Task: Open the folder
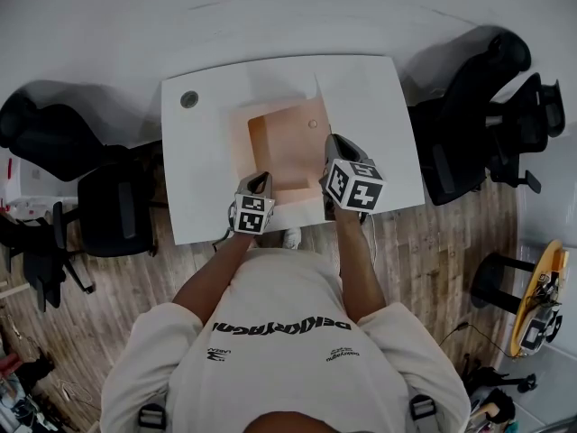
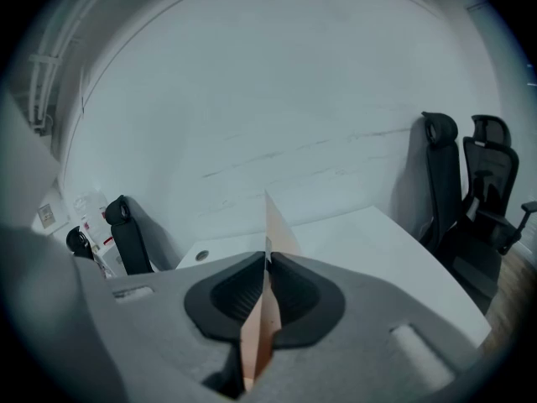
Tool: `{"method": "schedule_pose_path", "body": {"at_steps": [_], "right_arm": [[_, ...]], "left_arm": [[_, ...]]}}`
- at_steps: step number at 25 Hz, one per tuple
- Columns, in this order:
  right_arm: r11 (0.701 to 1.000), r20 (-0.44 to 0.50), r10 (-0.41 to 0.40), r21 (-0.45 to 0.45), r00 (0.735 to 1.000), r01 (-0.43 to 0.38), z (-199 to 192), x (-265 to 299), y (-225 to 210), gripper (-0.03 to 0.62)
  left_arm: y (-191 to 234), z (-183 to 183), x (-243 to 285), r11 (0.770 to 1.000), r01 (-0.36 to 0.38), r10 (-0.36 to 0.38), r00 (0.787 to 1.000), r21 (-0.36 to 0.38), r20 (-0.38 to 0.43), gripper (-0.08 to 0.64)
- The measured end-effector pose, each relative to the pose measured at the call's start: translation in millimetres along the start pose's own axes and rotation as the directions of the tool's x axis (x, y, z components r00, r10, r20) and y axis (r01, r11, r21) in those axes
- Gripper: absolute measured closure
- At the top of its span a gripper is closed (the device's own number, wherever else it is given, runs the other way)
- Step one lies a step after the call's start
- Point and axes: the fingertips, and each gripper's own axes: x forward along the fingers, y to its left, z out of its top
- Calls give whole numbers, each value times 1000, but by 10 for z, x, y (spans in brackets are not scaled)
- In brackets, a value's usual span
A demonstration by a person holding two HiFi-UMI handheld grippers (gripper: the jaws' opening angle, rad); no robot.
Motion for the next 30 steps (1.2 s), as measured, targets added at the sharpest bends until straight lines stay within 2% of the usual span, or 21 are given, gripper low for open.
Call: {"method": "schedule_pose_path", "body": {"at_steps": [11,15,21,26,30], "right_arm": [[997,-20,-24,-71,1000,23,-67,52,-102,569],[990,-21,-55,-131,998,51,-75,39,-188,571],[988,-32,-58,-143,998,53,-55,62,-286,571],[972,-43,-86,-224,995,74,-55,79,-350,571],[971,-49,-74,-232,996,60,-79,104,-378,569]], "left_arm": [[-12,-6,11,1000,16,-16,1000,2,4,568],[-31,6,3,1000,22,-22,1000,8,9,568],[-42,32,-35,1000,28,-28,1000,7,-1,568],[-51,41,-45,999,34,-35,999,10,5,568],[-54,28,-41,999,35,-35,999,13,3,568]]}}
